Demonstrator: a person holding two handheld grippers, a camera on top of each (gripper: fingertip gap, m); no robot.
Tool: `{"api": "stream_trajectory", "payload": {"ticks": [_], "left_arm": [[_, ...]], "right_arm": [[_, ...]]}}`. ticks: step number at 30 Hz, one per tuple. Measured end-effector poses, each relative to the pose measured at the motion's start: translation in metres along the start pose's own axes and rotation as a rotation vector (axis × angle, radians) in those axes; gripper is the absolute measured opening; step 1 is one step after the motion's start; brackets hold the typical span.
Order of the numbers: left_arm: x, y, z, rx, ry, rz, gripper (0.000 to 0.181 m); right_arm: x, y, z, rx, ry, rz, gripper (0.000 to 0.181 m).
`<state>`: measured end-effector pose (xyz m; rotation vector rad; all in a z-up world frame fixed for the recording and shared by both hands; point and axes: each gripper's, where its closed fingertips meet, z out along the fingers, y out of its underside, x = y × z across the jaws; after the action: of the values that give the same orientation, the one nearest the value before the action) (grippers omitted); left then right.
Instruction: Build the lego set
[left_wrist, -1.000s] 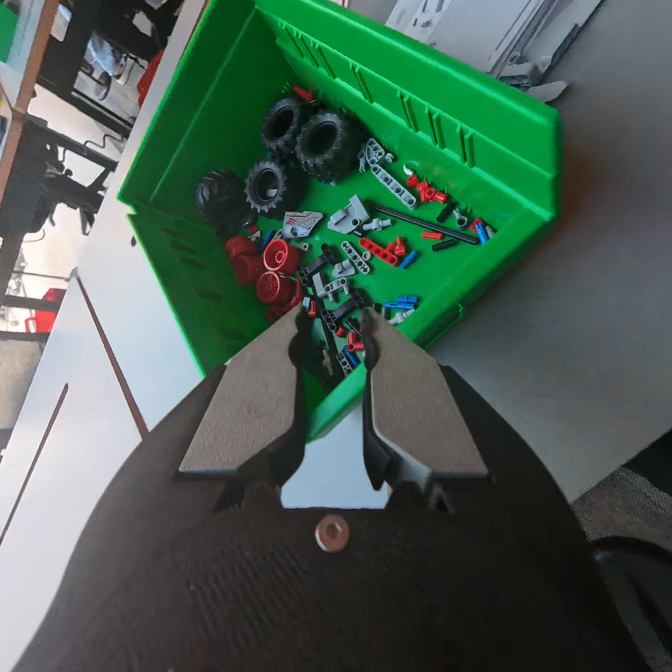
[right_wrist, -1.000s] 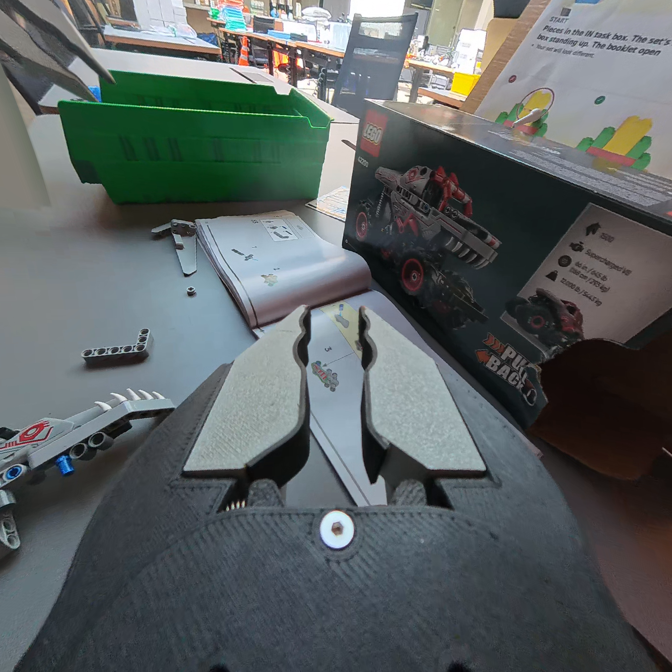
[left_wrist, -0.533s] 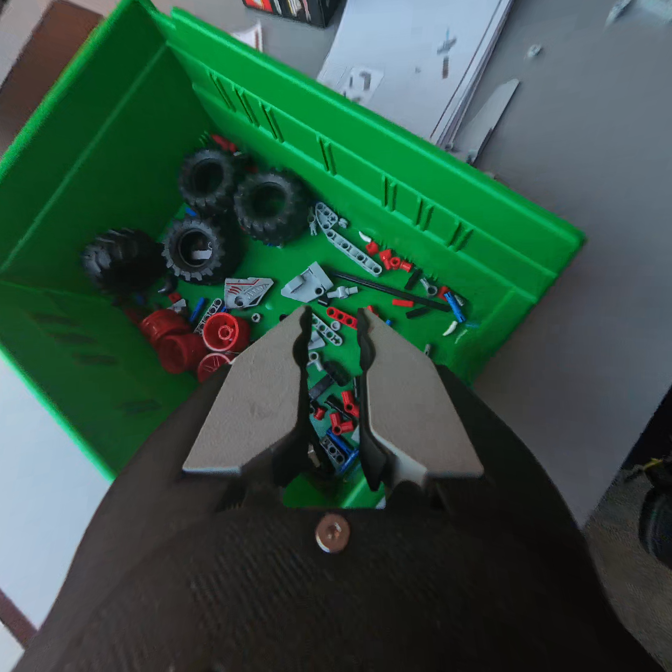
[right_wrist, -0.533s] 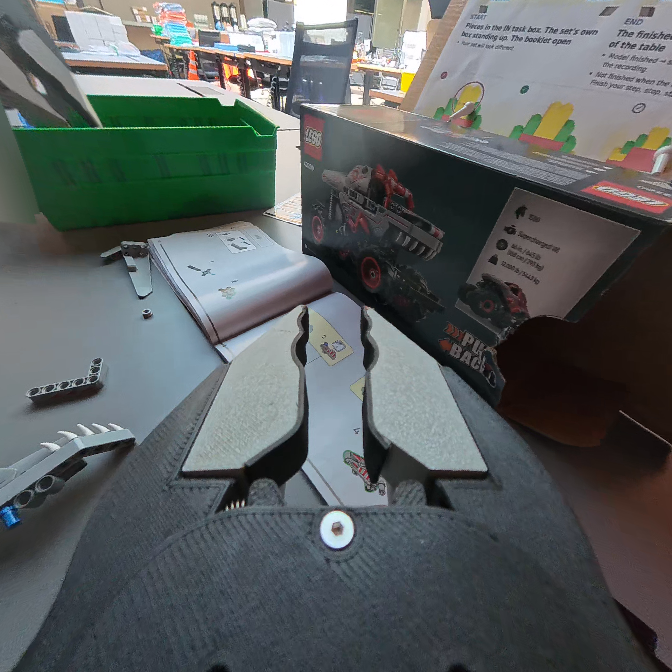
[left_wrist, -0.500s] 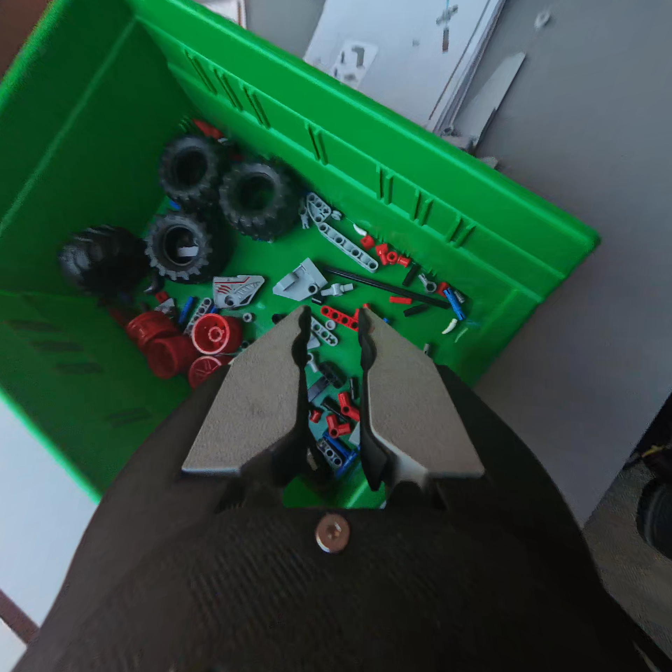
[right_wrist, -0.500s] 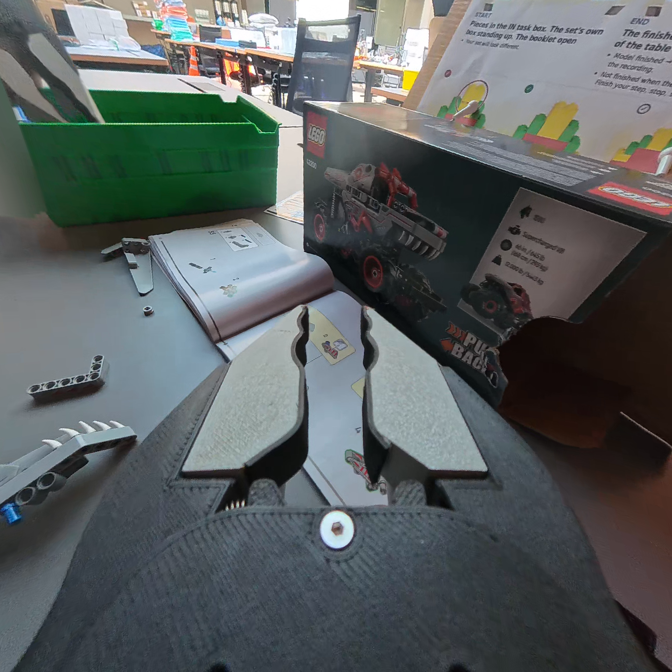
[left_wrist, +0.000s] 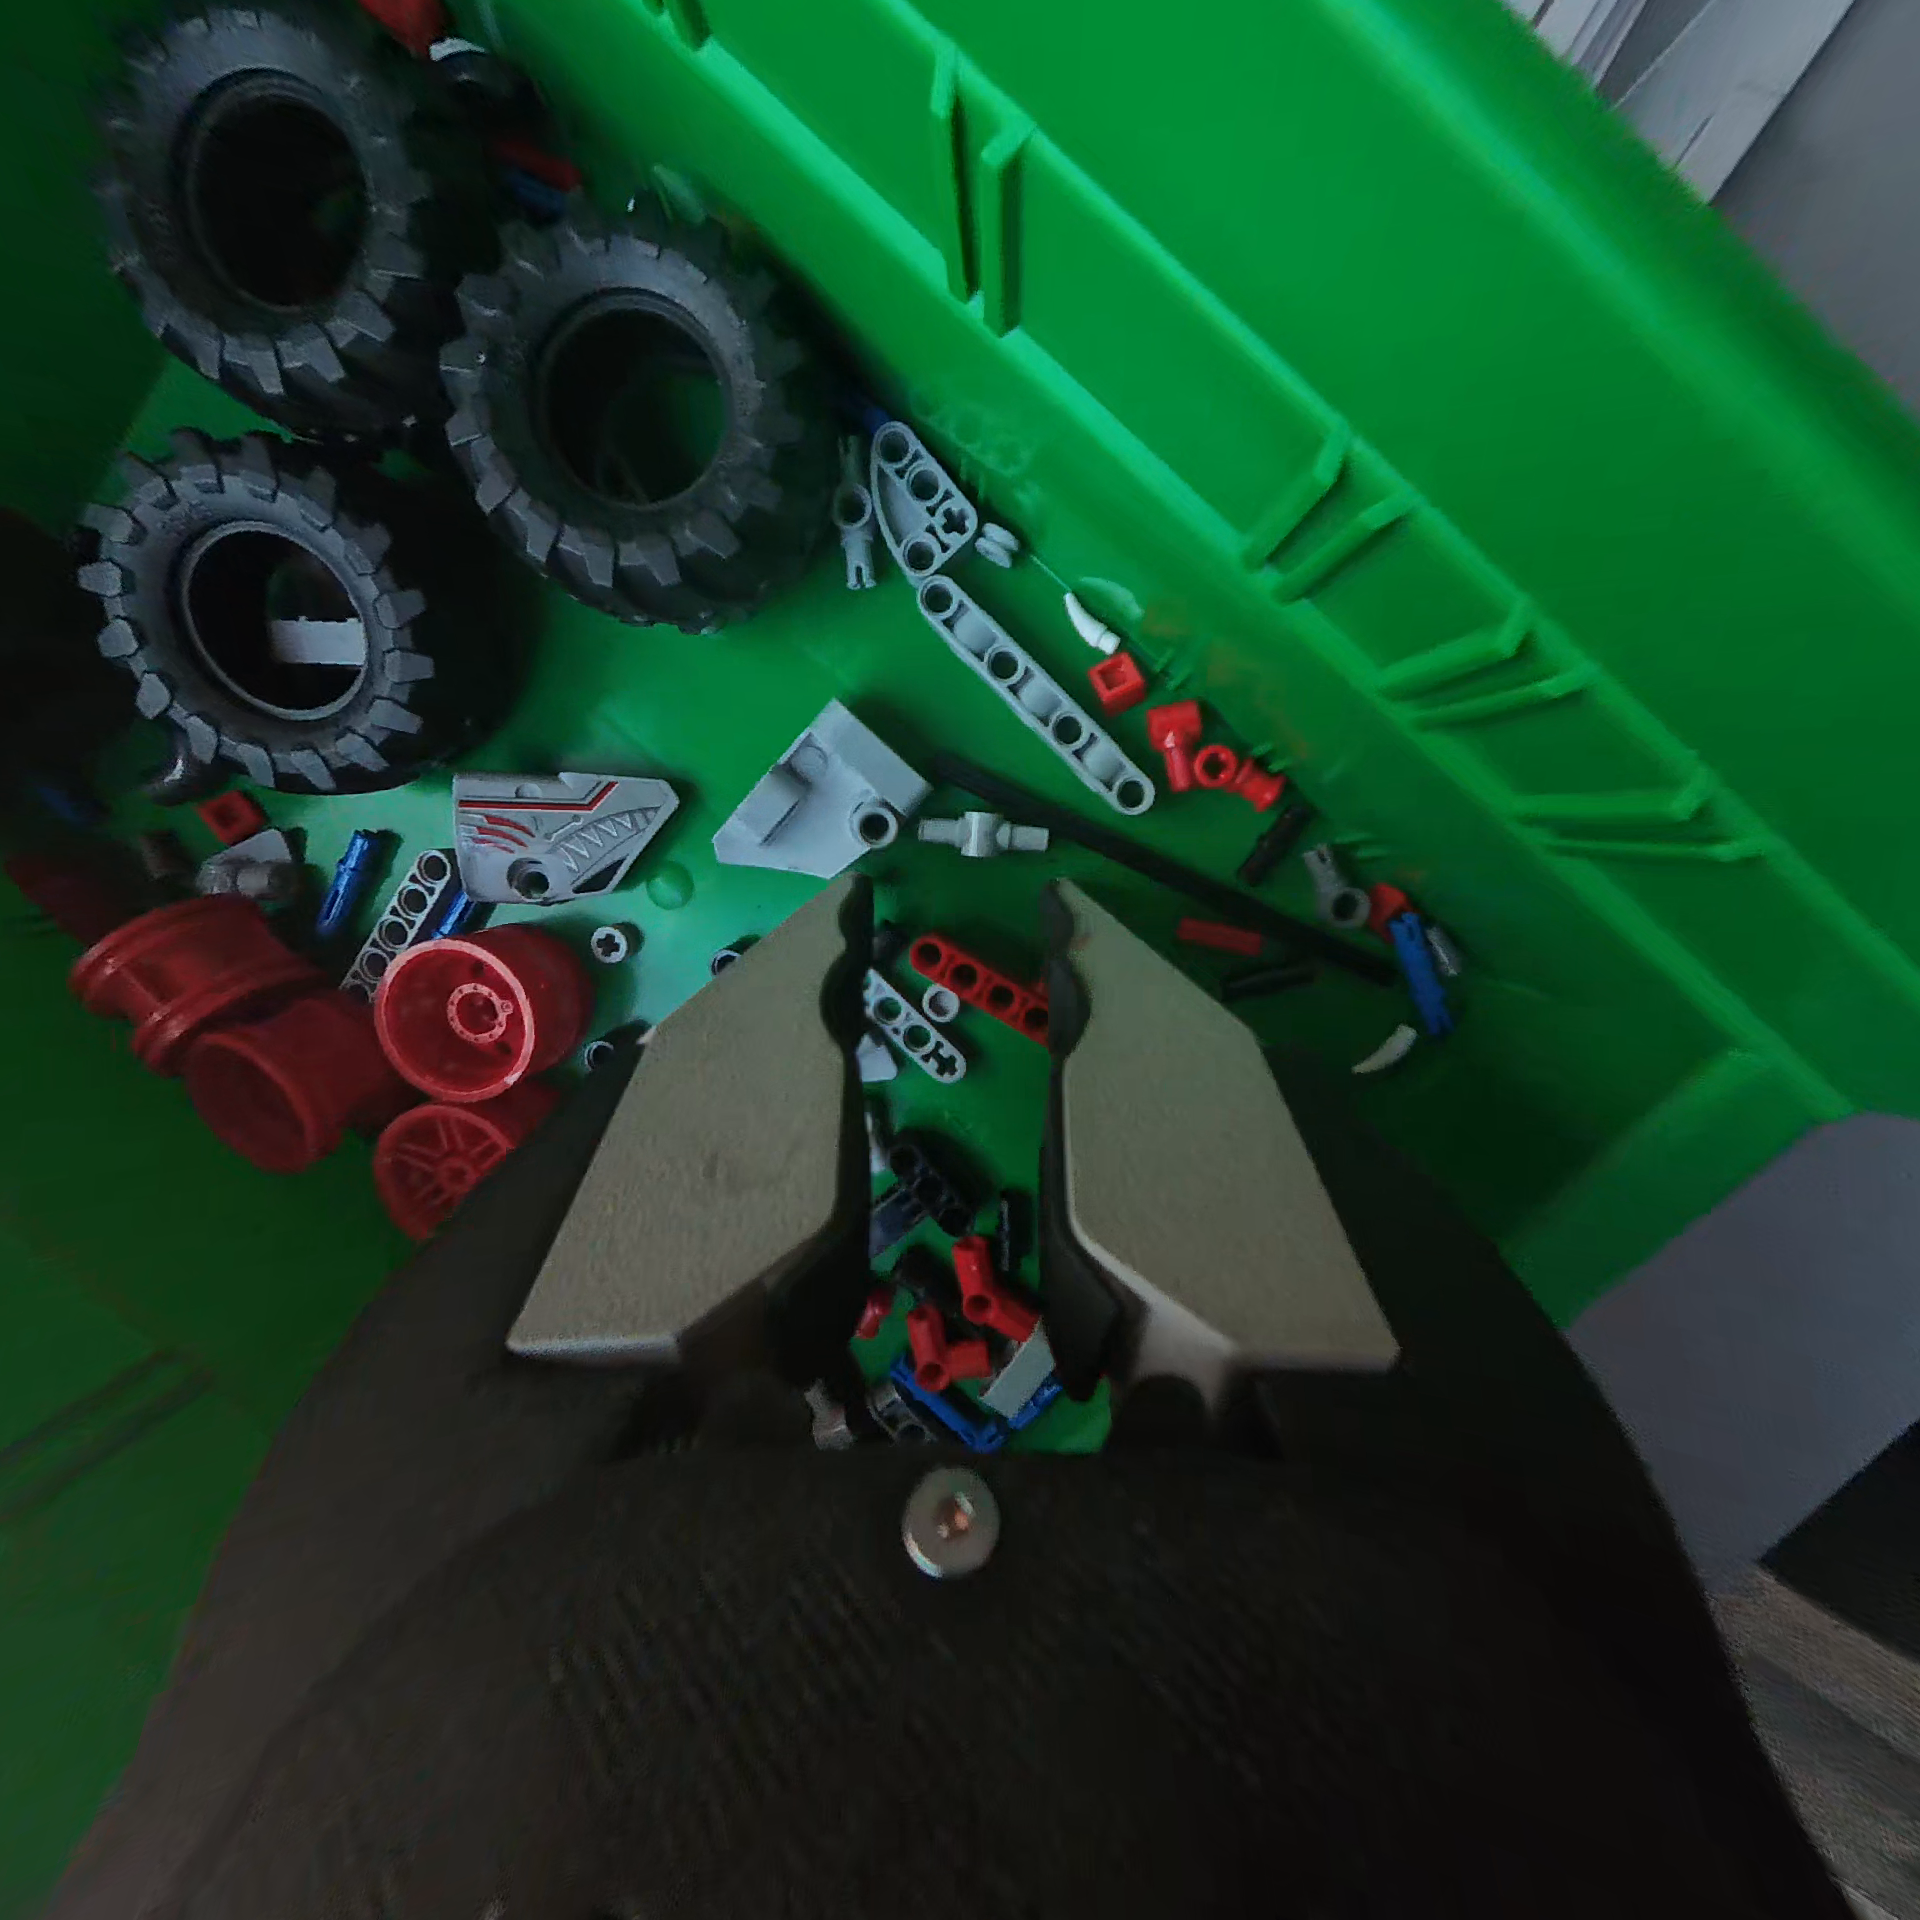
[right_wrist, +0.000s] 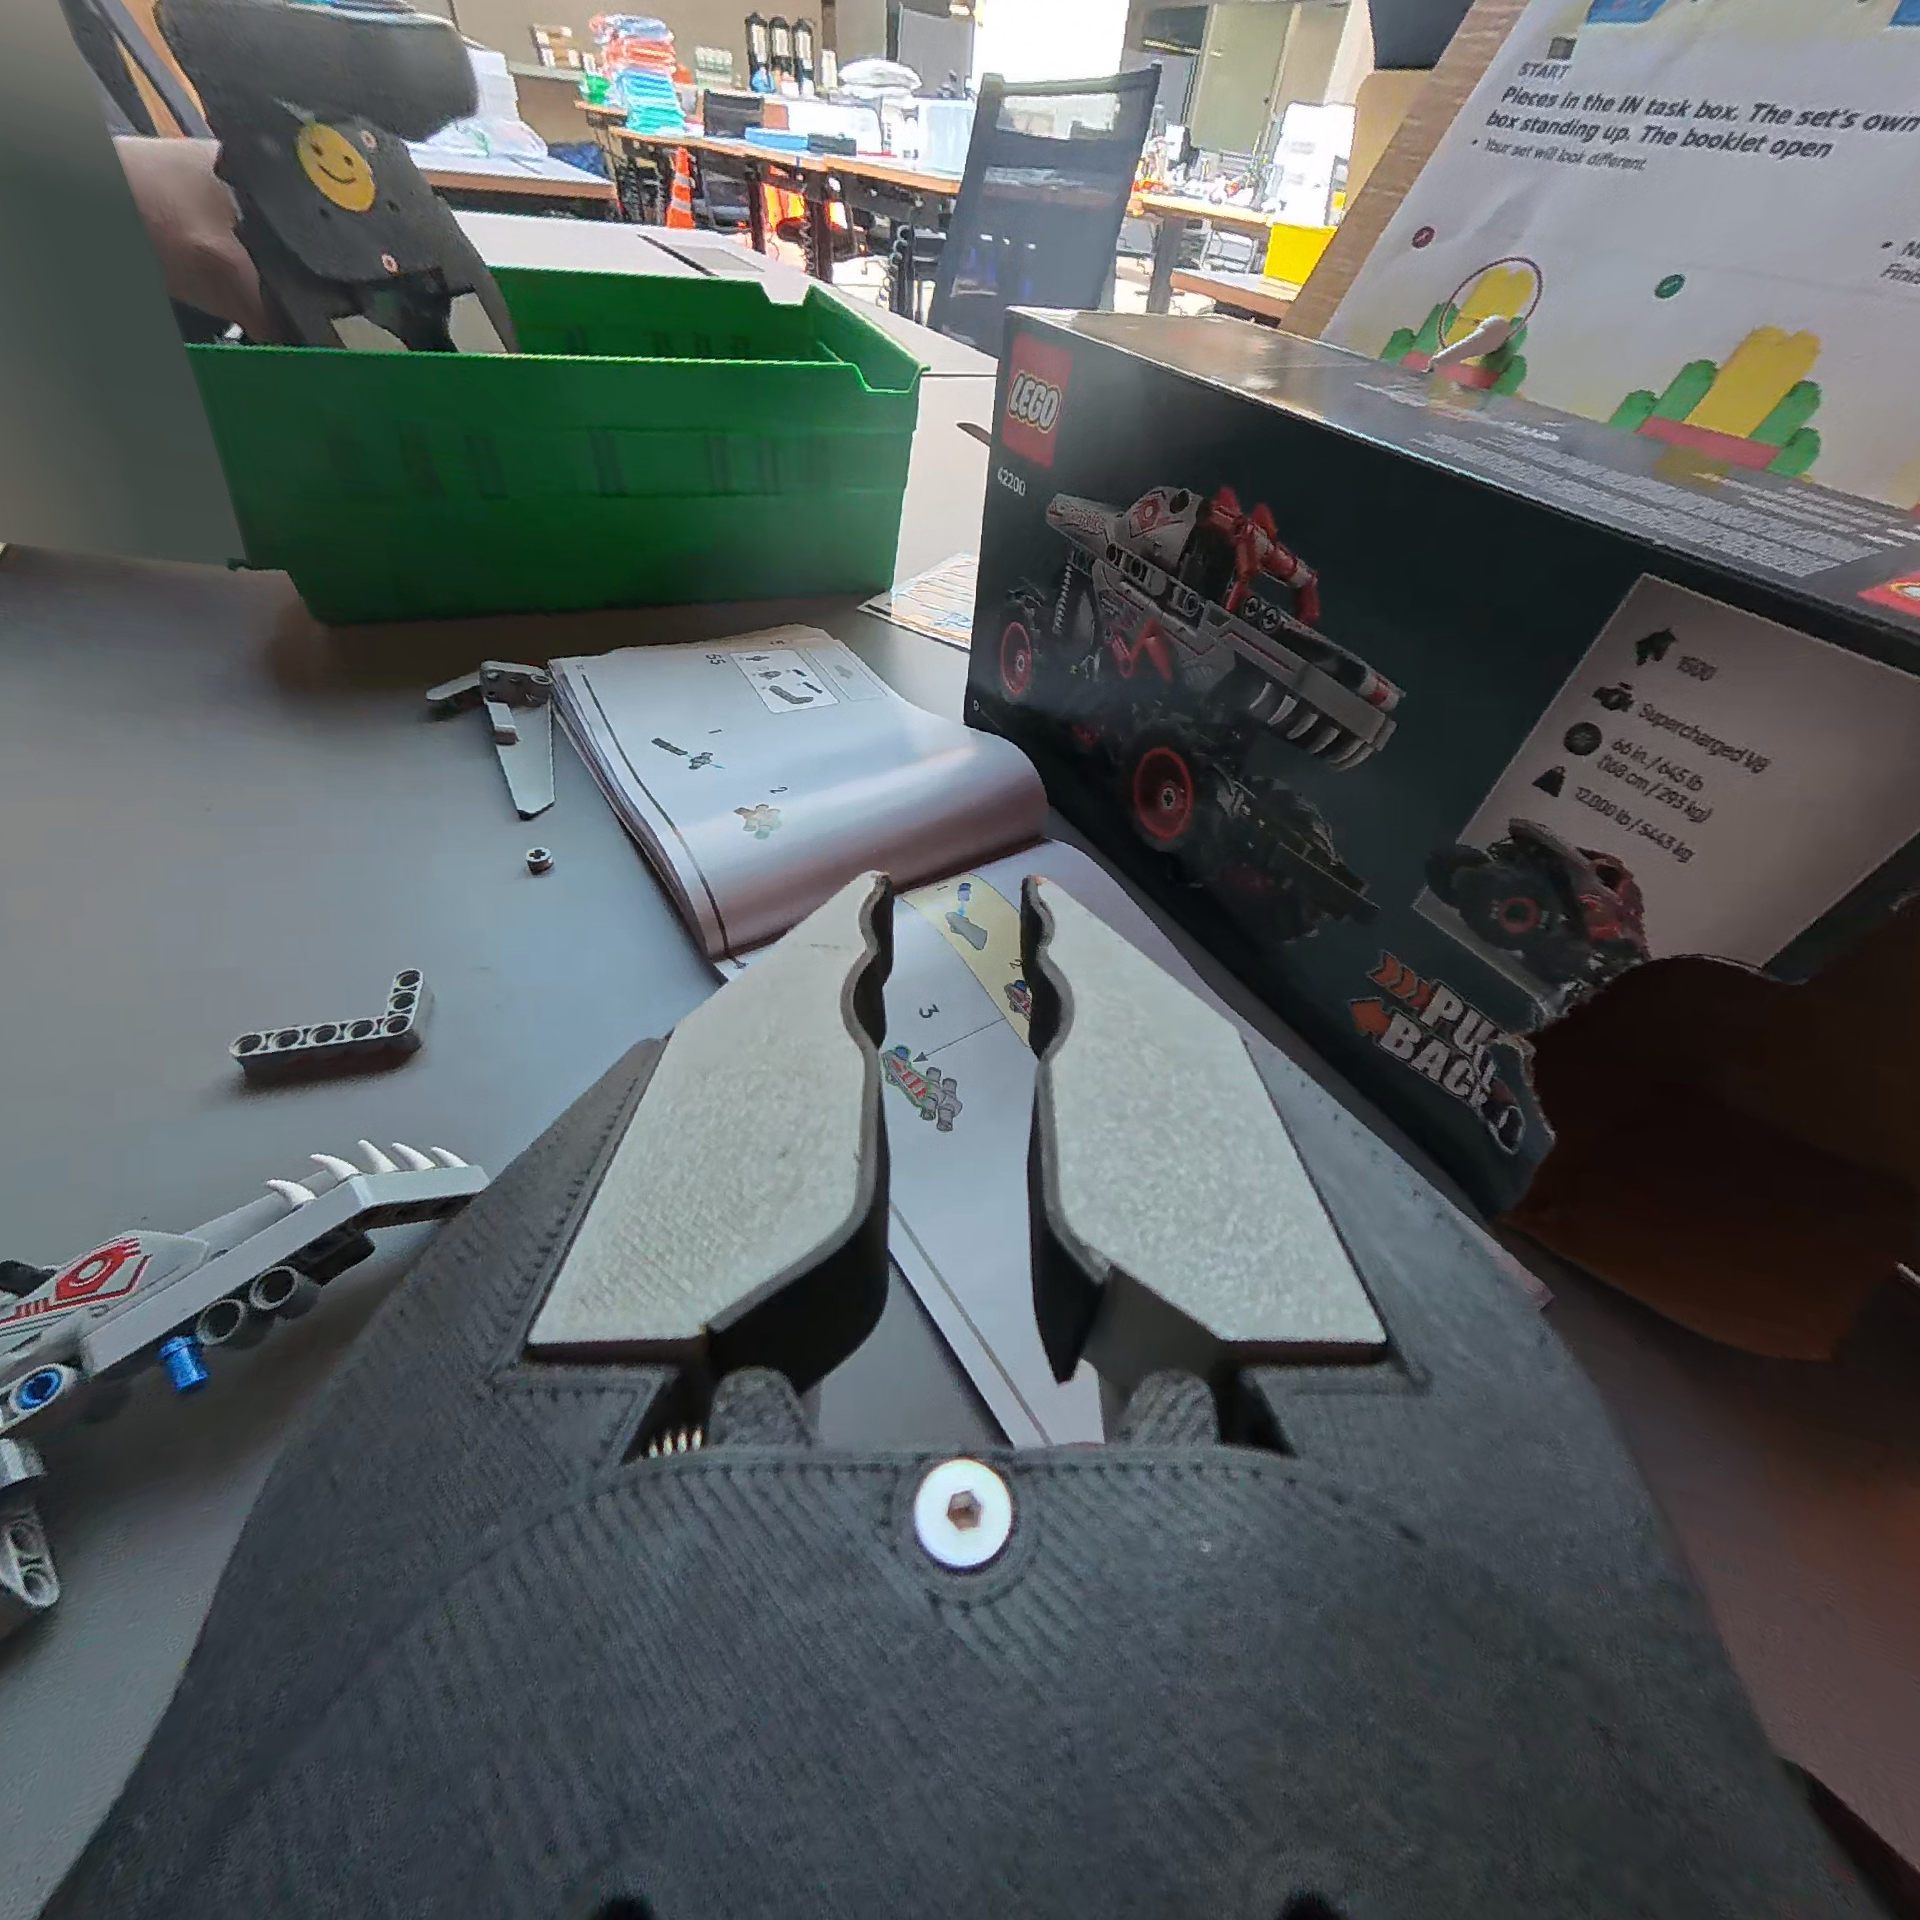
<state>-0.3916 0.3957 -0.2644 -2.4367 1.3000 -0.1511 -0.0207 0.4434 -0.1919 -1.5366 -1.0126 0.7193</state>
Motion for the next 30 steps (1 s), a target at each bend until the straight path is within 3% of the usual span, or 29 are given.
{"api": "stream_trajectory", "payload": {"ticks": [6, 15, 21, 24, 25, 27, 30], "left_arm": [[-0.001, -0.01, 0.003, 0.019, -0.007, 0.065, 0.029], [0.002, -0.008, 0.004, 0.028, -0.017, 0.056, 0.015], [-0.002, -0.006, 0.001, 0.023, -0.034, 0.041, 0.025], [-0.02, -0.006, -0.002, 0.02, -0.109, 0.076, 0.004], [-0.025, -0.004, -0.001, 0.005, -0.108, 0.068, 0.008], [-0.021, -0.003, 0.0, -0.006, -0.016, 0.033, 0.023], [-0.005, -0.014, -0.013, 0.086, 0.077, 0.078, 0.017]], "right_arm": [[0.002, 0.0, 0.0, 0.004, -0.001, 0.018, 0.021], [0.003, 0.0, 0.0, 0.003, -0.001, 0.024, 0.02], [0.002, 0.0, 0.0, 0.003, -0.004, 0.018, 0.02], [0.002, 0.0, 0.0, 0.002, -0.008, 0.021, 0.019], [0.002, 0.0, 0.0, 0.003, -0.009, 0.022, 0.019], [0.001, -0.001, -0.001, 0.008, -0.008, 0.02, 0.019], [0.001, -0.001, -0.001, 0.007, -0.01, 0.018, 0.019]]}}
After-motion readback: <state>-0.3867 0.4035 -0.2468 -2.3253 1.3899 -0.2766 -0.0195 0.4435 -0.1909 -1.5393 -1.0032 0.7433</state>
